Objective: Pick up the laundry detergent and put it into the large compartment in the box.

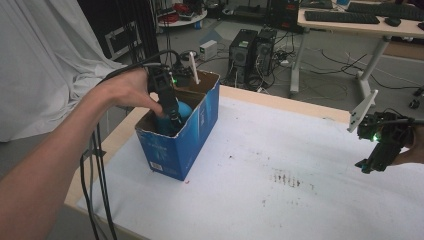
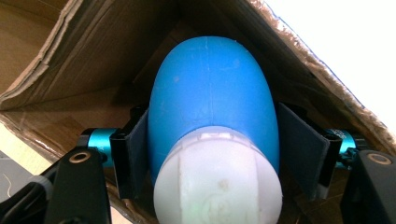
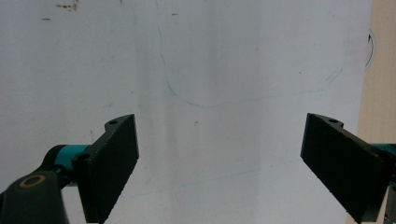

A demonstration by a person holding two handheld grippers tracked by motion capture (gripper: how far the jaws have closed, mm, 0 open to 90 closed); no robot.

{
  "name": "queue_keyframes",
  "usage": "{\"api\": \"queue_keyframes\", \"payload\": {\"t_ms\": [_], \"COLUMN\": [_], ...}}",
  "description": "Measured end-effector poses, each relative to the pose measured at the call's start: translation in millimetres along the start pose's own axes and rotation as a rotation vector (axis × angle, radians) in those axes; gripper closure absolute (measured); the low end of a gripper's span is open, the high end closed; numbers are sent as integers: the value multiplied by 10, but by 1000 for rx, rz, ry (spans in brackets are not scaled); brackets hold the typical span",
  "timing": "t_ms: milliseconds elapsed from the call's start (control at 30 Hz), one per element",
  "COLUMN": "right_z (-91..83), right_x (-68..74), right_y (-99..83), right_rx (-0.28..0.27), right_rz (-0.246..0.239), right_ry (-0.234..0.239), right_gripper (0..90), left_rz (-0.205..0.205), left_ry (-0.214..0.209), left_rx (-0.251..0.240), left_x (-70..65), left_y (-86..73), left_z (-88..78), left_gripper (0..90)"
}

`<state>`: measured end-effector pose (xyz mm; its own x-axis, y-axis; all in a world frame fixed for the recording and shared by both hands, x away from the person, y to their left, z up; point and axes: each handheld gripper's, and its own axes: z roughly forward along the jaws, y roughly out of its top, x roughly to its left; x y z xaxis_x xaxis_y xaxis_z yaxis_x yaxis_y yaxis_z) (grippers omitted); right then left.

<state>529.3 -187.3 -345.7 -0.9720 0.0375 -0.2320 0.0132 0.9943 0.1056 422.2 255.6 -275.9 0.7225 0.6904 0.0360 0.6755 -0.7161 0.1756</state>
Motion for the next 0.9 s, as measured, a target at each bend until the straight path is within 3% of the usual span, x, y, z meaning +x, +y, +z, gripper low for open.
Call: {"api": "queue_keyframes", "payload": {"t_ms": [733,900], "right_z": [0,-15], "right_x": [0,-3], "right_y": [-7,-18], "right_rx": [5,2], "right_rz": [-1,0], "right_ry": [3,1], "right_gripper": [105,105], "left_rz": [-9,7], "left_ry": [23,35], "left_rx": [-23,-28], "left_x": [43,20], "left_y": [1,23], "left_z": [-88,-171], "left_gripper": [307,306]}}
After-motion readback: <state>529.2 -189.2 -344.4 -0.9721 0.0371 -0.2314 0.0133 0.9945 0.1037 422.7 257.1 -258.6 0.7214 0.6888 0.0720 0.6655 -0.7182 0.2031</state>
